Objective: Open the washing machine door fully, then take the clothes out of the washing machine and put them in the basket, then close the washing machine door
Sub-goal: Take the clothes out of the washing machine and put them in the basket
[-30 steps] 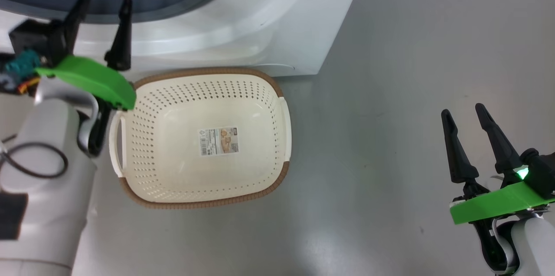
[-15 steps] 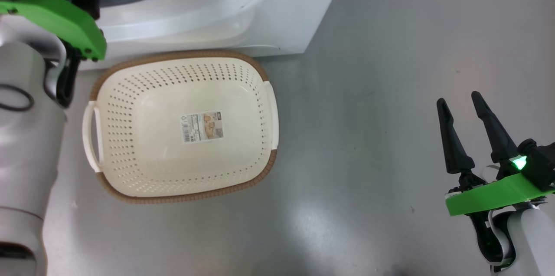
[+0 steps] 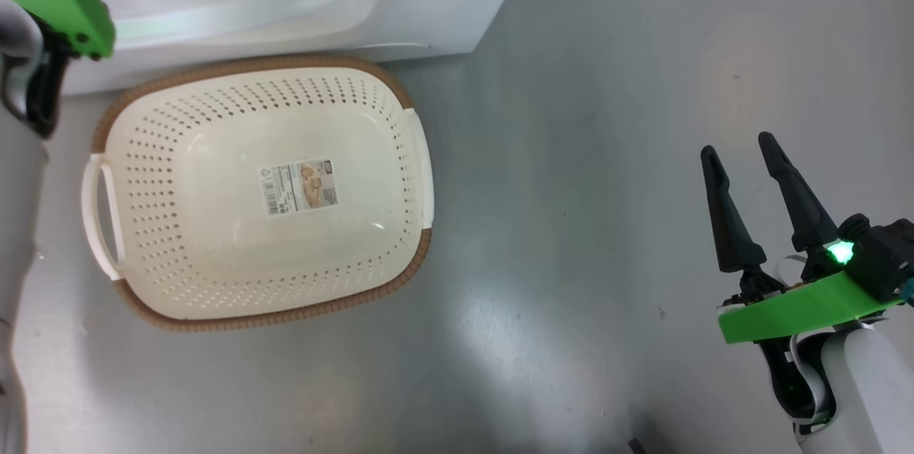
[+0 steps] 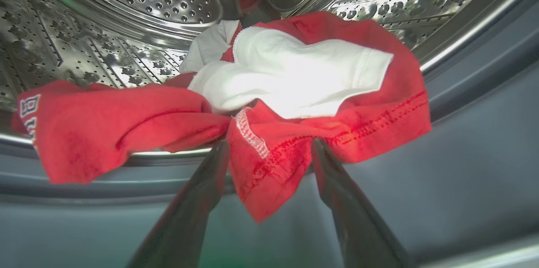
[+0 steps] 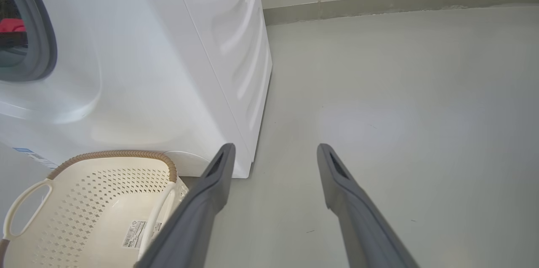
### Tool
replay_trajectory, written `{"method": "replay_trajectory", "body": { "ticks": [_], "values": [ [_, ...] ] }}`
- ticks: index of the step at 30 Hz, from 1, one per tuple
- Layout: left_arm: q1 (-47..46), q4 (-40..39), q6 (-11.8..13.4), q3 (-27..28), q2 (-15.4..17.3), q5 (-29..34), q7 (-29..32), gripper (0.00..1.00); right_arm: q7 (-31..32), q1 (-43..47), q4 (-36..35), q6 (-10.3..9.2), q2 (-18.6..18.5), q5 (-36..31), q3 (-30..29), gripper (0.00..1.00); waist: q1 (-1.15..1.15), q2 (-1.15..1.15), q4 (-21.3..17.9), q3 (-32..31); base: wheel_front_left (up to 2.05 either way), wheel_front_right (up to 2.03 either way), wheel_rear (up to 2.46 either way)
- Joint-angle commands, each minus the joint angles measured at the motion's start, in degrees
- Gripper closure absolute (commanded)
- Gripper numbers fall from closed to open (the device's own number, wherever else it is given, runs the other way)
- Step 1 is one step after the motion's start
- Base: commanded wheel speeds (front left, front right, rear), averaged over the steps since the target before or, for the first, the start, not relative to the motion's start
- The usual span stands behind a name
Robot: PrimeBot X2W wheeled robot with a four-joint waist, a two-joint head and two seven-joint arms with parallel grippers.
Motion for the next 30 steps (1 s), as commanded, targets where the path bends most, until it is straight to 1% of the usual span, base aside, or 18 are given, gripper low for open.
{"method": "replay_trajectory", "body": {
  "ticks": [1,6,16,17,18,19,20,21,30],
  "values": [
    [-1.7,-0.2,0.0,0.2,3.6,-0.9,0.0,0.0,-0.4,0.2,-1.5,0.36,-0.2,0.1,1.4,0.0,0.0,0.0,-0.4,0.7,0.0,0.0,0.0],
    [-3.2,1.1,0.0,-1.2,4.6,-1.3,0.0,0.0,-0.4,-0.2,-1.8,0.36,0.2,0.0,2.1,0.0,0.0,0.0,-1.0,1.6,0.0,0.0,0.0],
    [-4.8,2.3,0.0,-3.2,4.9,-2.6,0.0,0.0,-0.4,-0.6,-2.4,0.36,0.1,0.2,2.4,0.0,0.0,0.0,-1.7,2.5,0.0,0.0,0.0],
    [-4.9,2.4,0.0,-3.3,4.9,-2.8,-0.1,0.12,-0.4,-0.6,-2.4,0.36,0.1,0.2,2.3,0.0,0.0,0.0,-1.7,2.5,0.0,0.0,0.0],
    [-4.9,2.4,0.0,-3.5,4.7,-3.1,-0.2,0.5,-0.4,-0.6,-2.5,0.36,0.1,0.2,2.2,0.0,0.0,0.0,-1.7,2.5,0.0,0.0,0.0],
    [-4.8,2.3,0.0,-3.9,4.7,-3.1,-0.4,0.55,-0.4,-0.6,-2.5,0.36,0.1,0.1,2.2,0.0,0.0,0.0,-1.7,2.5,0.0,0.0,0.0],
    [-4.8,2.3,0.0,-4.2,4.6,-3.2,-0.7,0.82,-0.4,-0.6,-2.5,0.36,0.1,0.1,2.1,0.0,0.0,0.0,-1.7,2.4,0.0,0.0,0.0],
    [-4.7,2.2,0.0,-4.3,4.5,-3.5,-0.9,1.0,-0.4,-0.7,-2.5,0.36,0.1,0.1,2.0,0.0,0.0,0.0,-1.6,2.4,0.0,0.0,0.0],
    [-3.5,0.8,0.0,-5.0,3.7,-5.8,-3.4,1.0,-0.4,-0.7,-2.4,0.36,-0.1,-0.1,2.0,0.0,0.0,0.0,-0.8,1.2,0.0,0.0,0.0]
  ]
}}
